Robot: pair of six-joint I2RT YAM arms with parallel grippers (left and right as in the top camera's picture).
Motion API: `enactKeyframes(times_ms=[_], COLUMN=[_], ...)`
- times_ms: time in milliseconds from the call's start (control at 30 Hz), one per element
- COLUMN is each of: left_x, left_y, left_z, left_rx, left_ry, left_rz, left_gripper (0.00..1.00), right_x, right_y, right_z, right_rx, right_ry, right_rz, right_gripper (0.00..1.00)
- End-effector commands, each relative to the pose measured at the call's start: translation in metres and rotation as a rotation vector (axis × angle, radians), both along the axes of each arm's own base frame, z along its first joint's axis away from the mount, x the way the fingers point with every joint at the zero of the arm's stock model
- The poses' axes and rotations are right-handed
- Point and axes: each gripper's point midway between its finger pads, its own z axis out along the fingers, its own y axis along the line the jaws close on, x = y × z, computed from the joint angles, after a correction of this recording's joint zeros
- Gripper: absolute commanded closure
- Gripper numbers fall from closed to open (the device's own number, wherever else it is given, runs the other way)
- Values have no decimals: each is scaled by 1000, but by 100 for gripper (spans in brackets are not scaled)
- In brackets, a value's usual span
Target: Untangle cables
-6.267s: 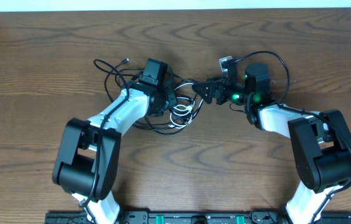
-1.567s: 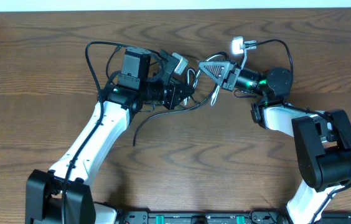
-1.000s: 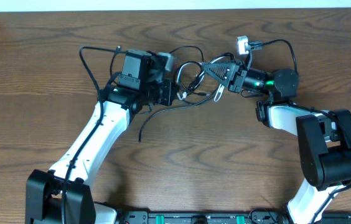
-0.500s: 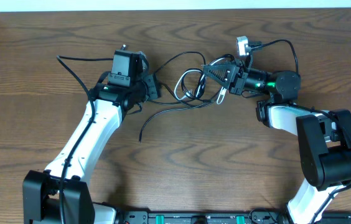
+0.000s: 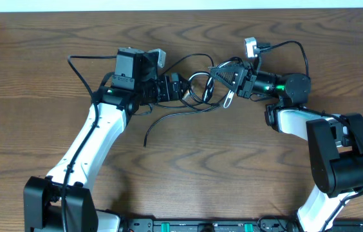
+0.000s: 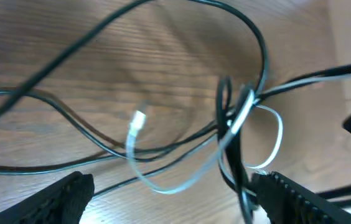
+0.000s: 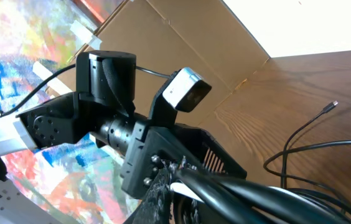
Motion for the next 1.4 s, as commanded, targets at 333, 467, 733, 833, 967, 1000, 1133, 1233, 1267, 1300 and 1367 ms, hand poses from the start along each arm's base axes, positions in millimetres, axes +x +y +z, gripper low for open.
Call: enactKeyframes(times_ms=[333, 467, 733, 833, 967, 1000, 1133, 1233, 1267, 1300, 1367], left_x=[-9, -9, 0, 0, 1, 2, 4, 6, 6, 7, 9], left_y=[-26, -35, -30, -32, -32, -31, -29, -26, -26, -26, -21], left_z=[24, 22, -3, -5, -4, -4, -5, -7, -6, -6, -9], left_rx=[-51, -49, 50, 51, 50, 52, 66, 82, 81, 79, 94], left_ry=[-106, -120, -85, -83, -89, -93, -97, -97, -96, -94, -85], left_rz=[-160, -180, -112, -116, -115, -112, -99, -79, -78, -75, -42], left_gripper=[16, 20, 24, 34, 81, 92, 92, 93, 92, 92, 92], right_x=[1, 1, -3, -2, -3, -3, -3, -3, -3, -3, -3], right_y=[-2, -1, 0, 1, 1, 1, 1, 1, 1, 1, 1], right_z=[3, 3, 9, 10, 10, 10, 9, 9, 10, 10, 9], right_rx=[3, 6, 14, 18, 18, 18, 18, 18, 18, 18, 18], right_ry=[-15, -15, -57, -57, -57, -57, -57, -57, -57, -57, -57], right_rz=[-4, -6, -2, -7, -5, -5, -5, -5, -5, -5, -5], right_gripper=[94, 94, 94, 93, 95, 96, 97, 97, 97, 97, 97])
